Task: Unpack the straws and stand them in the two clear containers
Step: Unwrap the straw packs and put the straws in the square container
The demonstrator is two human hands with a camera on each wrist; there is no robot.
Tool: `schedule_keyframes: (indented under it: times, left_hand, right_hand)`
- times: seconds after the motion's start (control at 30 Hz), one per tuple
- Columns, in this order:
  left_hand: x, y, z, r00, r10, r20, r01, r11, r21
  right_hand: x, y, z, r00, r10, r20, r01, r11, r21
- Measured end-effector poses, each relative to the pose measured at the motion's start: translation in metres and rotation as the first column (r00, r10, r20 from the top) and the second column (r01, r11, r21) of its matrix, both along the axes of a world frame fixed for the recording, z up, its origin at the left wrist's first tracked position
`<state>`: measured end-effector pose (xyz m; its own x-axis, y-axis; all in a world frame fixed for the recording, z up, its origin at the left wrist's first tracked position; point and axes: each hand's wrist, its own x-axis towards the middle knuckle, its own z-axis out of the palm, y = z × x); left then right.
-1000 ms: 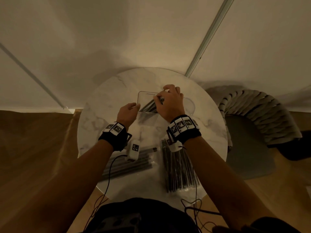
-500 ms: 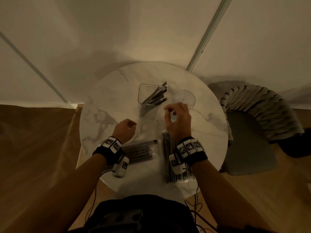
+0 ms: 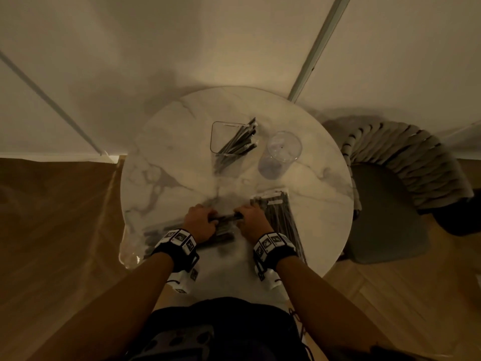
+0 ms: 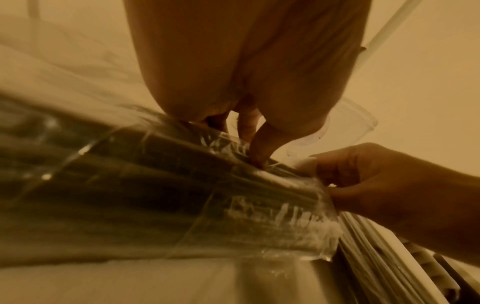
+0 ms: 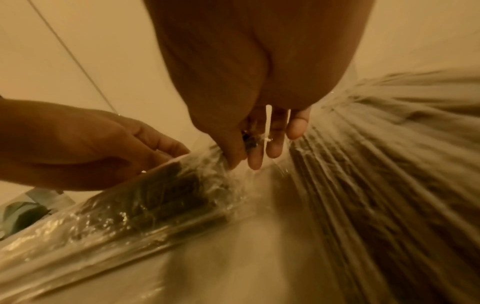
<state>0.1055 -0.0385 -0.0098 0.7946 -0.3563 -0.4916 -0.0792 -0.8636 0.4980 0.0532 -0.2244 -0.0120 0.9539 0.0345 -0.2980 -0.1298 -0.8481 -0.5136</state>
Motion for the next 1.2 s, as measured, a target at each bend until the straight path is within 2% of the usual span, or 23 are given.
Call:
schedule_keyframes:
  times: [0.1,0.23,0.37,0.53,0.67,0.73,0.83,0.93,1.2]
  left_hand:
    - [0.003,0.005,-0.001,0.999,0.023,-0.035,-0.024,0.999,-0.026]
    - [0.009,0.011,-0.002,0.996,0.009,-0.094,-0.007,1.000,0.013]
    - [0.015,0.011,0.000,0.991,0.002,-0.131,-0.003,1.000,-0.008]
    - [0.016,0.008,0.004,0.994,-0.001,-0.107,-0.009,0.996,-0.086]
    - [0.013,0.004,0.009,0.994,-0.009,-0.111,-0.009,0.988,-0.157]
    - [0.012,0.003,0.011,0.995,-0.019,-0.098,0.002,0.984,-0.179]
    - [0.011,0.002,0.012,0.996,-0.015,-0.083,-0.001,0.980,-0.197]
    - [0.012,0.002,0.013,0.997,0.008,-0.082,-0.025,0.978,-0.206]
    - [0.008,0.002,0.010,0.997,0.021,-0.073,-0.035,0.980,-0.198]
  right_hand:
    - [0.003,-0.002,0.002,0.997,-0.054,0.048,0.047,0.988,0.147]
    - [0.004,-0.017,0.000,0.992,-0.123,0.036,0.109,0.956,0.274]
    - [0.005,-0.034,0.003,0.960,-0.261,-0.098,0.277,0.853,0.443]
    - [0.002,-0.032,-0.004,0.917,-0.320,-0.238,0.398,0.695,0.599]
    - [0.003,-0.026,-0.006,0.894,-0.293,-0.339,0.447,0.635,0.630]
    - [0.005,-0.024,-0.005,0.901,-0.268,-0.342,0.430,0.664,0.612]
    - [0.006,-0.022,-0.007,0.922,-0.282,-0.267,0.387,0.729,0.565]
    - [0.005,-0.020,-0.006,0.926,-0.292,-0.240,0.378,0.736,0.561]
    - [0.005,-0.026,-0.006,0.943,-0.306,-0.129,0.331,0.822,0.463]
